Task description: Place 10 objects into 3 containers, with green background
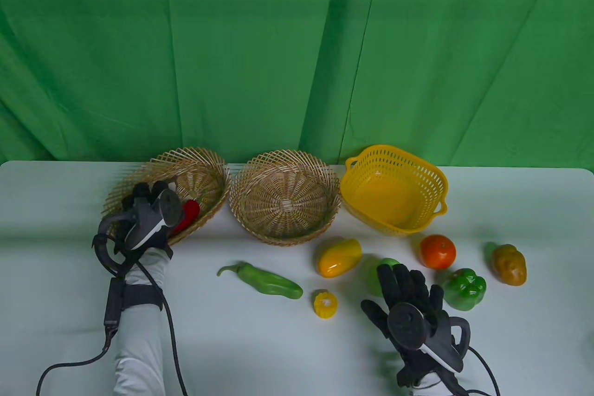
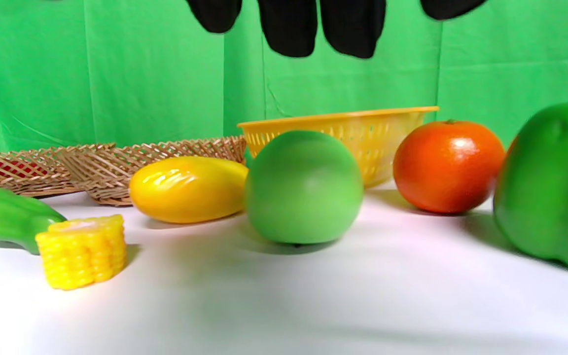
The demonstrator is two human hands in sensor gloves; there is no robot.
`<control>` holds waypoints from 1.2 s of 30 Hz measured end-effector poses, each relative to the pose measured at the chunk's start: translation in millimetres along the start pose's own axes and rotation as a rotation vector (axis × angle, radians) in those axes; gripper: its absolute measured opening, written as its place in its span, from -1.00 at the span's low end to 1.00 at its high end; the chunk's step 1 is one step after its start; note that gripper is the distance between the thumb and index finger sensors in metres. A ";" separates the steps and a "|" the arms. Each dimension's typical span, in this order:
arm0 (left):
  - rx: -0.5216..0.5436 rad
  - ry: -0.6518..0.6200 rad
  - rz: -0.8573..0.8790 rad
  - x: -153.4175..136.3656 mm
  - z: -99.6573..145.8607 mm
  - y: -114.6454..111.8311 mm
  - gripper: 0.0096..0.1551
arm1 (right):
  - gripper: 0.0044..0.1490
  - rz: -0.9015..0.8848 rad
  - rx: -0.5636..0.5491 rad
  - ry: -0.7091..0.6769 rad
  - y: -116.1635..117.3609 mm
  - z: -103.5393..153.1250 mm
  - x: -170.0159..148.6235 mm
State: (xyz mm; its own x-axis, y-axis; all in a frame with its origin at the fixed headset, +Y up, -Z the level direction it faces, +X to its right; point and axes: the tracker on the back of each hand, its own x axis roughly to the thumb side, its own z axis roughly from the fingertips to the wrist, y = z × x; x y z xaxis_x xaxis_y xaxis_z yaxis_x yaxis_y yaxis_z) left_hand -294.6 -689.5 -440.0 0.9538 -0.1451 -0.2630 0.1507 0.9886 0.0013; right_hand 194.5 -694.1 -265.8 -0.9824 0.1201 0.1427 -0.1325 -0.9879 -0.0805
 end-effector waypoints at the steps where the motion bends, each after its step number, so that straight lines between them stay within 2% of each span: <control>1: -0.012 0.000 0.001 -0.4 -1.5 -1.6 -0.01 | 0.05 0.000 0.001 0.002 0.1 0.0 -0.1; 5: -0.056 0.006 -0.022 1.5 -3.0 -6.5 0.01 | 0.05 0.002 0.003 0.005 0.1 -0.2 -0.6; 20: 0.002 -0.105 0.093 2.3 14.2 7.5 0.00 | 0.04 -0.010 -0.003 -0.005 0.6 -0.7 -0.5; 25: 0.034 -0.214 0.181 11.5 25.8 10.8 -0.04 | 0.05 -0.016 -0.005 -0.013 1.2 -0.5 0.4; 36: 0.088 -0.507 0.307 51.8 59.1 11.3 -0.09 | 0.05 -0.024 -0.009 -0.020 2.1 0.4 1.1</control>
State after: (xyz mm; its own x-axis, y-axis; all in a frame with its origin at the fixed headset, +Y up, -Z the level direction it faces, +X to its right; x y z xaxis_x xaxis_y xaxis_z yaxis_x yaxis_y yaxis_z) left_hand -228.1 -688.3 -396.6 0.9590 0.1234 0.2550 -0.1506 0.9845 0.0902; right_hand 193.2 -696.0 -265.4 -0.9762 0.1413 0.1647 -0.1568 -0.9839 -0.0853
